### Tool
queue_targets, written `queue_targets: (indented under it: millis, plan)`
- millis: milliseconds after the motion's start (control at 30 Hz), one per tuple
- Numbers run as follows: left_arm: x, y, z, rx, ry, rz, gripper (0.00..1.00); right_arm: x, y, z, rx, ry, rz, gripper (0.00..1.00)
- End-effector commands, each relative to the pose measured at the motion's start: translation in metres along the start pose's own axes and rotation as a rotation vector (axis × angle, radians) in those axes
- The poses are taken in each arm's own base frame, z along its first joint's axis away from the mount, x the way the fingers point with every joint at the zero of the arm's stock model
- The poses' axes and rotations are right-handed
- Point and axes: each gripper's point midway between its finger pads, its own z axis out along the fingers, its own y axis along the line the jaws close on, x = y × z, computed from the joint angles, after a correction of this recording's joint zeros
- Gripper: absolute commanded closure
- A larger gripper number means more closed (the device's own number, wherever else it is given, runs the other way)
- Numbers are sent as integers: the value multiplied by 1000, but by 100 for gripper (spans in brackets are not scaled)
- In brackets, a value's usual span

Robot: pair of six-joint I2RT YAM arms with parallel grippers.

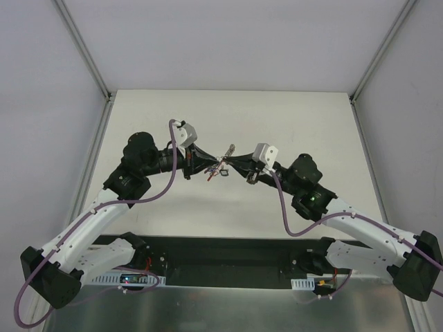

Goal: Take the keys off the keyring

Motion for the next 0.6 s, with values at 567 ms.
queue_targets:
  millis: [567]
  plan:
    - [-10,11,-4,-53,-52,-35,100,-84,-21,-25,79,-267,-108,99]
